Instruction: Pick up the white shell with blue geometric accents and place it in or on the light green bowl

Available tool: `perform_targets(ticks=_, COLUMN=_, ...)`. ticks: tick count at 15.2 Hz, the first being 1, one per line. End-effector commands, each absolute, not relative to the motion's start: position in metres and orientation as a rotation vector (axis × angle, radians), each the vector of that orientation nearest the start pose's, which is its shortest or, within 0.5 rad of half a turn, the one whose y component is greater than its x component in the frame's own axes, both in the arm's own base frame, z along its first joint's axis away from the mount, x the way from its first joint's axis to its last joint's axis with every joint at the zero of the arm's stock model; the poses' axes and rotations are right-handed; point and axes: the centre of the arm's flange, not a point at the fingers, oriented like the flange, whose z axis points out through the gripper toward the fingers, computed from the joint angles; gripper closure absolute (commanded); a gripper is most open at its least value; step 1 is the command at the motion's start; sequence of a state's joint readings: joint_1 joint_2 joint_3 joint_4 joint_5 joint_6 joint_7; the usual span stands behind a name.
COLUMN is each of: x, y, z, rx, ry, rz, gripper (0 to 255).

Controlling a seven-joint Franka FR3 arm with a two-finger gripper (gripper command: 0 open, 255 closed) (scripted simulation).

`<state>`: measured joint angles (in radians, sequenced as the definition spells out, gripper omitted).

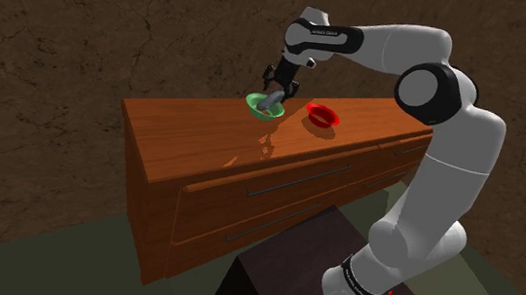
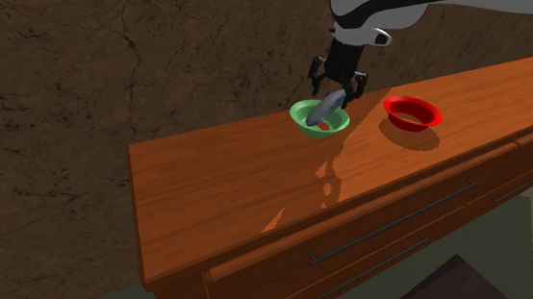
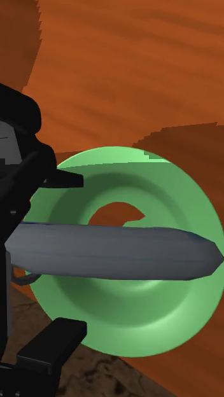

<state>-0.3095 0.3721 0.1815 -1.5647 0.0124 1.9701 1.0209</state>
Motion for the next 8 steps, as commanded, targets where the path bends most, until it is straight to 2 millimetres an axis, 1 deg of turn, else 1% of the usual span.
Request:
perform_targets(ticks=1, x=0.663, y=-0.1, z=0.436, rx=-2.55, ry=1.683, rz=-0.002, gripper=0)
perform_targets(ticks=2, x=0.663, y=-0.097, z=0.436, rx=-2.55, ry=1.683, rz=-0.002, gripper=0)
perform_targets(ticks=5, x=0.661, y=-0.1, z=0.475, rx=-2.55, ry=1.683, rz=-0.002, gripper=0)
perform_targets(ticks=6, x=0.66, y=-0.1, z=0.486, rx=-2.55, ry=1.683, rz=-0.002, gripper=0)
perform_targets(ticks=8, x=0.66, y=-0.1, z=0.486, rx=-2.55, ry=1.683, rz=-0.002, gripper=0)
